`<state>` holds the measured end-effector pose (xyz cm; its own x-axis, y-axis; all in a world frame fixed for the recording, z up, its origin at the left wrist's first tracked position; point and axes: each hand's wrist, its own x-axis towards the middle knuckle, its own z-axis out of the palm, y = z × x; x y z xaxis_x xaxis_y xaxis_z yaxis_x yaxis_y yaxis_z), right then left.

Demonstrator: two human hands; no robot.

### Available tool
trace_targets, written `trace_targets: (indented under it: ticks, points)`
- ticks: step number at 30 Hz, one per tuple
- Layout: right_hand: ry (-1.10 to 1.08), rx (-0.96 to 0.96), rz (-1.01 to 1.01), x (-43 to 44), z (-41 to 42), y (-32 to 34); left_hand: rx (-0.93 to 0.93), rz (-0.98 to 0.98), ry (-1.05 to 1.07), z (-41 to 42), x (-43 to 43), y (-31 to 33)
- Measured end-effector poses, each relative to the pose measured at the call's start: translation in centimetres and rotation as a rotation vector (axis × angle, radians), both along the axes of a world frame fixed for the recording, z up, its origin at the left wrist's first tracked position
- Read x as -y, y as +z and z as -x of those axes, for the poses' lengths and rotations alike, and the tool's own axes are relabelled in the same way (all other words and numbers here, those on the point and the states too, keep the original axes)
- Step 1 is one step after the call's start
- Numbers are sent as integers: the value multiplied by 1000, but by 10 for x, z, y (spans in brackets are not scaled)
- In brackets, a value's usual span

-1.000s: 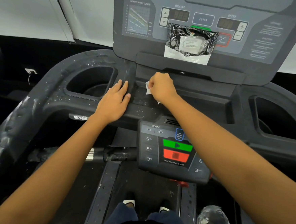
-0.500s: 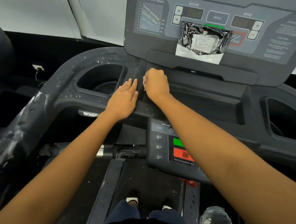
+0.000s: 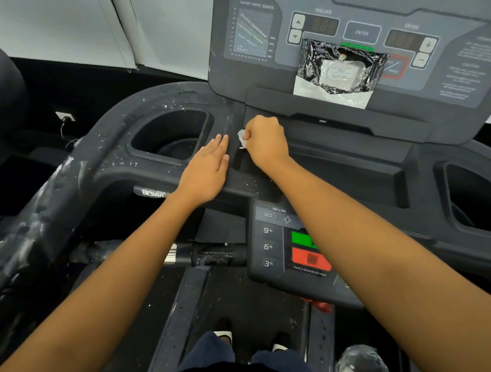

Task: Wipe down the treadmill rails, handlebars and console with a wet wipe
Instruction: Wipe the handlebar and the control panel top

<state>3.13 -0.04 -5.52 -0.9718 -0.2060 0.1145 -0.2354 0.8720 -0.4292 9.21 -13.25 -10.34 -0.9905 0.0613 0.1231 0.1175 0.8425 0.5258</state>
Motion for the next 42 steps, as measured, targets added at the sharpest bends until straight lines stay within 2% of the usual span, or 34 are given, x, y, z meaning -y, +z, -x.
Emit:
trace_targets:
  ticks: [2,6,9,12,20,24,27,30,33,36,39,42]
  points:
    - [-8,-23,-18,2,-1,1,6,-10,9,-1,1,1]
    - [-87,-231,121,6,5,8,-2,-2,21,-2,-1,3]
    - [23,-110,-57,14,-6,7,3,-15,25,-3,-1,4]
    - [97,-76,-100,13,-17,8,-1,-21,30,-3,-1,5]
    - [-295,14,-74,-89,-14,10,14,-36,52,-4,-2,5]
    - [-351,16,-82,-101,-8,10,-5,-31,58,-3,-3,4]
    - [-286,15,-19,-62,-2,14,-4,-27,64,-4,-3,3]
    - [-88,110,75,-20,-1,12,-5,-30,59,-3,-3,3]
    - [47,234,139,-14,-6,9,14,-33,54,-4,-1,4]
    - [188,352,85,-40,-17,15,8,-24,55,-3,-1,3]
    - [169,391,15,-74,-27,23,17,-28,60,-3,-1,3]
    - [56,438,-281,-114,-26,34,14,-23,58,-3,-1,1]
